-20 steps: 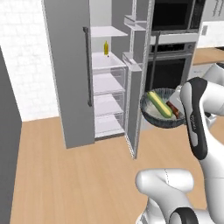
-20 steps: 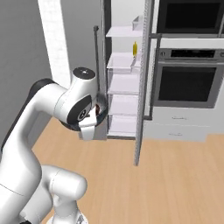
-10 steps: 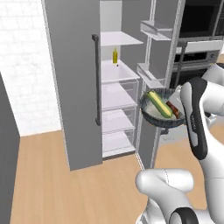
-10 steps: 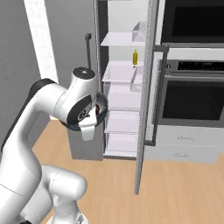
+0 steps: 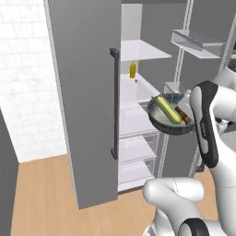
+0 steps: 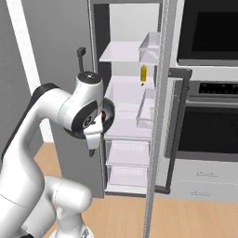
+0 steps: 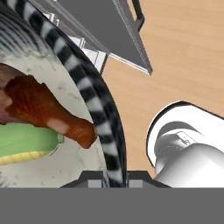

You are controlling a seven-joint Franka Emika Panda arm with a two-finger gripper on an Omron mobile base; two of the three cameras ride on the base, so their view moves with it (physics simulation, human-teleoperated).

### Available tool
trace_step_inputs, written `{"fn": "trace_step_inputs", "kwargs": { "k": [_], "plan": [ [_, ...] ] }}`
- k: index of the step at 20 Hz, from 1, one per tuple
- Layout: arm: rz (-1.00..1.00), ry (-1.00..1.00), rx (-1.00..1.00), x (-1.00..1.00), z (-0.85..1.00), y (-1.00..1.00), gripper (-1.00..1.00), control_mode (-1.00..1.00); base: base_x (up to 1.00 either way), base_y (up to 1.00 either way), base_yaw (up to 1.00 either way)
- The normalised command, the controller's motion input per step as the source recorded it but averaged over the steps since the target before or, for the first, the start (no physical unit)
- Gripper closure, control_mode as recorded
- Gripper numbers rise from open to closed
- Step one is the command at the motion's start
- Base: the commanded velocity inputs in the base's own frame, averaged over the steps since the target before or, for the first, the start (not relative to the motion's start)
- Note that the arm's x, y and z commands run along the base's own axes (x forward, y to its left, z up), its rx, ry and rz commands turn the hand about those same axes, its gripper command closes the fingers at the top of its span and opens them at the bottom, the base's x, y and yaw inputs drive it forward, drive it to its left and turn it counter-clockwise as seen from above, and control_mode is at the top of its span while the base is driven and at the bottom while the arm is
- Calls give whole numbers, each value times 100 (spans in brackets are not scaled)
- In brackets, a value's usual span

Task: Pick the chicken drumstick and corn from their plates and place them in the bowl. Then put the bowl in the fridge.

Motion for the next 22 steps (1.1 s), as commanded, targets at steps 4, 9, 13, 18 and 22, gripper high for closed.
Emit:
{"fn": "trace_step_inputs", "kwargs": {
  "k": [4, 9, 13, 18, 22],
  "plan": [
    [0, 0, 0, 0, 0, 0, 100, 100, 70, -1, -3],
    [0, 0, 0, 0, 0, 0, 100, 100, 64, -9, -6],
    [0, 0, 0, 0, 0, 0, 100, 100, 59, -4, -5],
    [0, 0, 0, 0, 0, 0, 100, 100, 68, -24, -5],
    [0, 0, 0, 0, 0, 0, 100, 100, 43, -41, -3]
  ]
}}
